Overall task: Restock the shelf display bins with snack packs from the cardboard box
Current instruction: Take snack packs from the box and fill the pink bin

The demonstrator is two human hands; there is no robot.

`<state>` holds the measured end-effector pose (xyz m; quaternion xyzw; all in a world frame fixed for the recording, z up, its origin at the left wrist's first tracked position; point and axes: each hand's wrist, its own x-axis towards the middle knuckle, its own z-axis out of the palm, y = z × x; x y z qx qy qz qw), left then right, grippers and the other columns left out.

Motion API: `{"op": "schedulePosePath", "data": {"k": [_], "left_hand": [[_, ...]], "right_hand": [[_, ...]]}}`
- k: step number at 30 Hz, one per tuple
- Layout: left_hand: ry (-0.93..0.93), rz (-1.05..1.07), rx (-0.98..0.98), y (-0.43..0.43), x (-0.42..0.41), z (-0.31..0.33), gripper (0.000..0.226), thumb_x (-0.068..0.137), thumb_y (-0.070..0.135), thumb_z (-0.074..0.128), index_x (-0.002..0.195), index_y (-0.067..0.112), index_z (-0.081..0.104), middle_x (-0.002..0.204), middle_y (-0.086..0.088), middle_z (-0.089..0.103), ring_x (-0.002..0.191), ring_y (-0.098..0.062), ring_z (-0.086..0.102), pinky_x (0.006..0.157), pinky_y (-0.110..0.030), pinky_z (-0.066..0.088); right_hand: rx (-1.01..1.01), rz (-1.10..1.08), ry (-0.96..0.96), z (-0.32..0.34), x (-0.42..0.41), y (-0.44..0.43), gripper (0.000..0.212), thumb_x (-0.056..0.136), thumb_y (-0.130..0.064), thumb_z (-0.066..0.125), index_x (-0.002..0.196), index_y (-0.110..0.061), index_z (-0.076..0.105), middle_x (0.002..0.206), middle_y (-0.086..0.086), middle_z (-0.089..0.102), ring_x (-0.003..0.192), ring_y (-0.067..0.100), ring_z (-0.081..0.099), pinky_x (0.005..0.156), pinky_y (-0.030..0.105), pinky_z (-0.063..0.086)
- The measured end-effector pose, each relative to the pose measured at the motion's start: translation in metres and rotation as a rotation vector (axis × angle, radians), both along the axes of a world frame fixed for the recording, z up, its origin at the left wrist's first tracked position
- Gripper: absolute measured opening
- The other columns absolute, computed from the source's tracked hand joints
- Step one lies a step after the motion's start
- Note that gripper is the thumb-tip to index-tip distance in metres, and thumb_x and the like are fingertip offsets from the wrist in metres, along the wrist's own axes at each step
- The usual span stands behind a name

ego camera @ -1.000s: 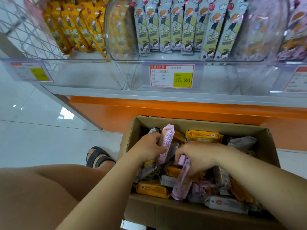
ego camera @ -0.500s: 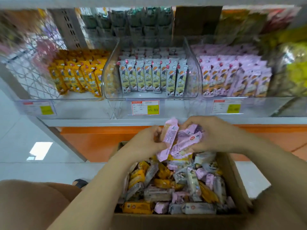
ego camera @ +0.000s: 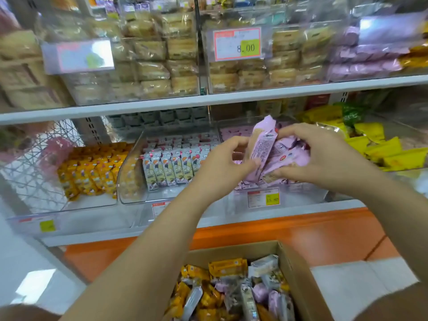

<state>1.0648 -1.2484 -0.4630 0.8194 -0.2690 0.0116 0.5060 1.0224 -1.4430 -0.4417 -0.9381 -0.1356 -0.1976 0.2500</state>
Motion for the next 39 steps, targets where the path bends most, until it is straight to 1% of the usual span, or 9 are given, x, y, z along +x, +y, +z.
{"op": "schedulePosePath", "data": {"k": [7,17,20,23,29,32,35,37,39], "left_hand": [[0.027,-0.012,0.158,-0.057,0.046,-0.021,0.03,0.088,0.012,0.065,0.117,0.019,0.058,0.089,0.019,0.056,0.081,0.001,0.056,0.074,-0.02,0.046],[0.298,-0.07,0.388,-0.093,0.088,-0.062,0.047,0.089,0.018,0.061,0.132,0.024,0.04,0.113,-0.005,0.063,0.102,-0.026,0.062,0.092,-0.041,0.049],[0.371,-0.091,0.379,-0.097,0.096,-0.074,0.055,0.08,0.034,0.06,0.13,0.029,0.039,0.11,-0.003,0.066,0.101,-0.025,0.064,0.092,-0.05,0.05],[0.442,-0.118,0.253,-0.1,0.099,-0.075,0.035,0.095,0.013,0.055,0.125,0.022,0.038,0.102,-0.001,0.065,0.099,-0.022,0.063,0.095,-0.046,0.05],[0.625,-0.225,0.062,-0.097,0.097,-0.075,0.033,0.097,-0.002,0.046,0.125,0.014,0.042,0.098,-0.004,0.068,0.081,-0.014,0.067,0.074,-0.027,0.058],[0.609,-0.261,0.087,-0.094,0.094,-0.071,0.023,0.097,0.002,0.049,0.117,0.013,0.049,0.095,0.001,0.066,0.078,-0.007,0.067,0.081,-0.027,0.057],[0.477,-0.181,0.097,-0.096,0.093,-0.068,0.012,0.092,0.013,0.062,0.098,0.009,0.053,0.084,-0.007,0.061,0.068,-0.013,0.066,0.07,-0.029,0.055],[0.329,-0.039,0.174,-0.097,0.1,-0.072,0.022,0.087,0.019,0.068,0.096,0.005,0.055,0.09,-0.02,0.061,0.081,-0.034,0.067,0.08,-0.044,0.055],[0.263,0.096,0.198,-0.098,0.106,-0.077,0.017,0.088,0.018,0.068,0.093,0.009,0.054,0.088,-0.015,0.061,0.087,-0.035,0.066,0.083,-0.045,0.053]], "right_hand": [[-0.006,-0.156,0.116,-0.04,0.035,-0.044,0.06,0.066,-0.041,0.082,0.119,-0.026,0.058,0.105,-0.012,0.048,0.094,0.008,0.044,0.076,0.021,0.032],[-0.23,-0.156,0.509,-0.053,0.071,-0.079,0.045,0.082,-0.056,0.06,0.121,-0.034,0.058,0.1,-0.006,0.054,0.112,0.021,0.047,0.089,0.035,0.046],[-0.357,-0.197,0.439,-0.057,0.074,-0.078,0.046,0.085,-0.055,0.057,0.125,-0.035,0.055,0.115,0.0,0.051,0.118,0.023,0.044,0.092,0.038,0.047],[-0.413,-0.247,0.295,-0.055,0.074,-0.08,0.047,0.088,-0.054,0.053,0.131,-0.034,0.049,0.128,-0.001,0.049,0.124,0.021,0.041,0.092,0.037,0.048],[-0.133,-0.082,0.202,-0.061,0.084,-0.071,0.054,0.09,-0.033,0.061,0.14,-0.037,0.04,0.135,-0.007,0.05,0.107,0.009,0.052,0.095,0.03,0.04],[-0.019,-0.082,0.155,-0.065,0.091,-0.071,0.047,0.082,-0.032,0.071,0.127,-0.035,0.055,0.11,-0.013,0.056,0.091,0.006,0.051,0.083,0.027,0.042],[0.06,-0.081,0.094,-0.064,0.094,-0.068,0.042,0.081,-0.031,0.073,0.121,-0.03,0.06,0.091,-0.02,0.049,0.084,0.005,0.048,0.076,0.024,0.04],[0.032,-0.109,0.115,-0.062,0.094,-0.07,0.044,0.085,-0.031,0.069,0.127,-0.03,0.057,0.106,-0.015,0.058,0.089,0.007,0.051,0.079,0.024,0.042],[-0.111,-0.181,0.187,-0.06,0.093,-0.076,0.047,0.089,-0.029,0.064,0.134,-0.029,0.05,0.124,-0.007,0.059,0.103,0.012,0.054,0.085,0.026,0.042]]}}
